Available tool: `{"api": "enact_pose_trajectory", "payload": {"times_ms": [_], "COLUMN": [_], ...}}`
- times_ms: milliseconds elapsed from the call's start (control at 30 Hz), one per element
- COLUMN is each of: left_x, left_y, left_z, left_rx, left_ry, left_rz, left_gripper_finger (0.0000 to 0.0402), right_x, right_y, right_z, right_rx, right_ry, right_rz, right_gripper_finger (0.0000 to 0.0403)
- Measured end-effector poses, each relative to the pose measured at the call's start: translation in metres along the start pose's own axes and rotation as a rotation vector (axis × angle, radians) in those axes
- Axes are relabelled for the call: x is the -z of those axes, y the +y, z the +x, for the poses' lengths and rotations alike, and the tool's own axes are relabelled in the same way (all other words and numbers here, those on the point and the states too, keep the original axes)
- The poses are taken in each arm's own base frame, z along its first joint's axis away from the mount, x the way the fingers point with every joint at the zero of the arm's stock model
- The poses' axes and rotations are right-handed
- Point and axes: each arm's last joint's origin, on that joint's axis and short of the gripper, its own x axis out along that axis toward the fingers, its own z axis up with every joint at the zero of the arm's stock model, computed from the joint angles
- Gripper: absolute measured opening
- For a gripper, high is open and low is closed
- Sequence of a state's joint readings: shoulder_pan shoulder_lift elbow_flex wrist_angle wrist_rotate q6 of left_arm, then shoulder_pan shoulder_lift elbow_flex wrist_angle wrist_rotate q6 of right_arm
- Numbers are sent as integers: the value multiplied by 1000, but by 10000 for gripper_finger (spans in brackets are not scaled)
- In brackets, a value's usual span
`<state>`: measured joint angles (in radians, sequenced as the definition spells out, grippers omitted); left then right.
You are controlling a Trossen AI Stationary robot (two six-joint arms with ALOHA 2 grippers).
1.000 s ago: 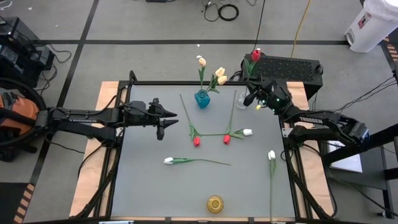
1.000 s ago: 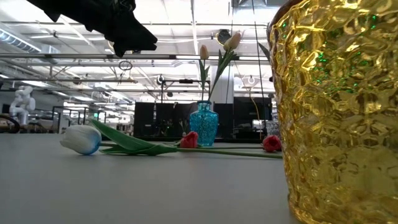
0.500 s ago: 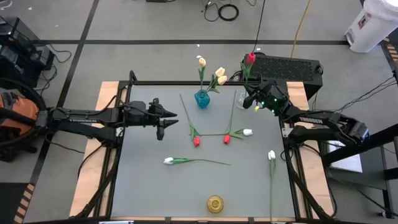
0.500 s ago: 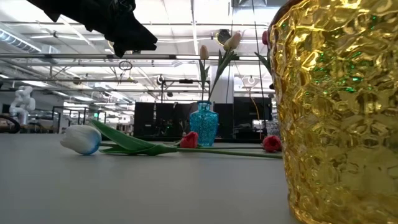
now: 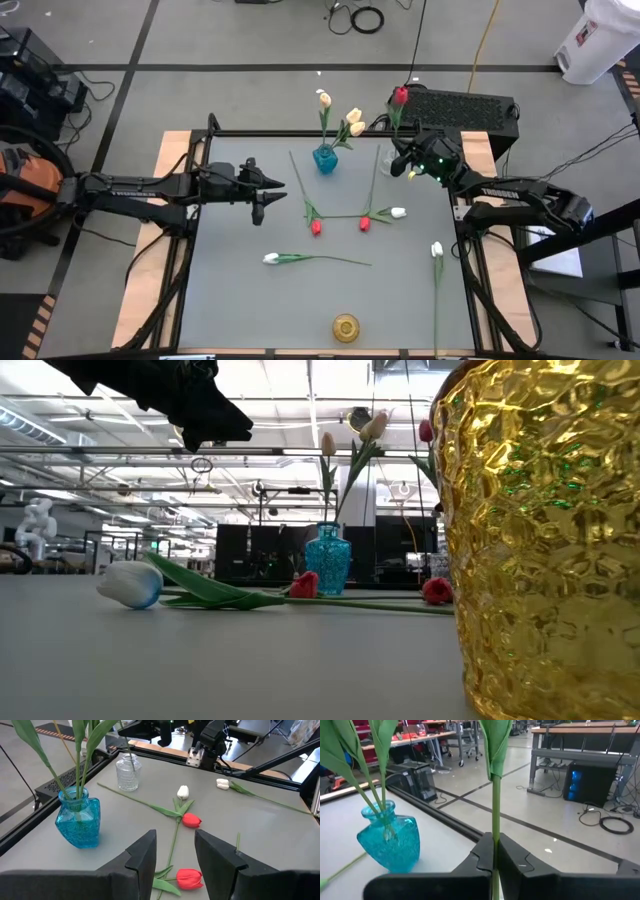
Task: Sort flowers into vase by color
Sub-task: Put the right red flower into the transparent vase
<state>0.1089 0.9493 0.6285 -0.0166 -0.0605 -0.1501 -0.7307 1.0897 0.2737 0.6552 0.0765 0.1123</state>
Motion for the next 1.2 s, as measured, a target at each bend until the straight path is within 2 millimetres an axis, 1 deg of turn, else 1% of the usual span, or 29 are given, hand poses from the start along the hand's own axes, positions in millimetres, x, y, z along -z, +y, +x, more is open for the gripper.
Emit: {"api": "enact_pose_trajectory", "payload": {"times_ms": [200, 400, 567, 667, 1000, 1200], "left_x": [0, 0, 0, 0, 0, 0], "left_y": [0, 0, 0, 0, 0, 0], "left_z": [0, 0, 0, 0, 0, 0], "left_rx": [0, 0, 0, 0, 0, 0], "left_ry": [0, 0, 0, 0, 0, 0], "left_rz": [0, 0, -1, -1, -1, -1], "left_gripper_finger": [141, 141, 141, 141, 141, 141], "right_x": [1, -4, -5, -4, -4, -4], "right_y": [0, 1, 1, 1, 1, 1], "right_z": [0, 0, 0, 0, 0, 0], "right_rx": [1, -10, -10, -10, -10, -9], "right_ry": [11, -44, -49, -45, -44, -44], "right_rz": [-1, 0, 0, 0, 0, 0], "right_gripper_finger": [4, 4, 11, 30, 111, 135]}}
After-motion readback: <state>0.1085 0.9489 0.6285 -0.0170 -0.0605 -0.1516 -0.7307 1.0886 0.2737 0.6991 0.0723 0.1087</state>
